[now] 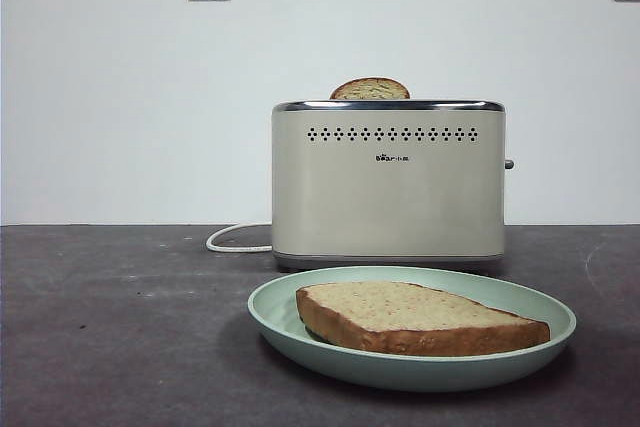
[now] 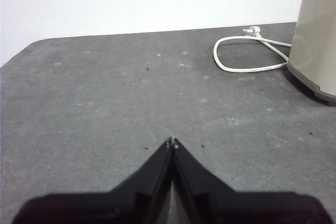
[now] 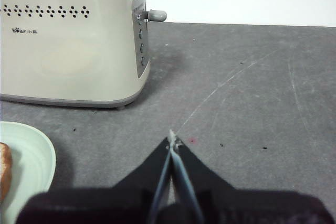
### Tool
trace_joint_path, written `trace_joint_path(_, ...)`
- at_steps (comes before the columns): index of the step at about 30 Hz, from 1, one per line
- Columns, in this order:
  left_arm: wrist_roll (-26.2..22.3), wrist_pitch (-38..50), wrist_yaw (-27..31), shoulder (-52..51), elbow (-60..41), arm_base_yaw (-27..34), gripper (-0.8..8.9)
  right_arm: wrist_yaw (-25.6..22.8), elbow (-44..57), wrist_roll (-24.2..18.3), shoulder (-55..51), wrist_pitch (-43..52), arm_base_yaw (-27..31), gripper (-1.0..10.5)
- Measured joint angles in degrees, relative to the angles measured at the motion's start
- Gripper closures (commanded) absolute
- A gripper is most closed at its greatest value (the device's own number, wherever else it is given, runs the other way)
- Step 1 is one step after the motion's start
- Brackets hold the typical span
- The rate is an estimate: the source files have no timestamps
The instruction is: Take the bread from the toaster,put the bread on the plate,put the plate on the table
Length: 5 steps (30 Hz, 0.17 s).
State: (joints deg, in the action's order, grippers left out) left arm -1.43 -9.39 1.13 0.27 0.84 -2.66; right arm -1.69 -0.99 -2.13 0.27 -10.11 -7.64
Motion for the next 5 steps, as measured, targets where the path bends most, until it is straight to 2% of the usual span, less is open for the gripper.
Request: trace_joint_path(5,0.0,0.0,0.0,0.0,0.0,0.0,8.17,0.0,0.0,0.0,0.0,0.0,0.0,9.4)
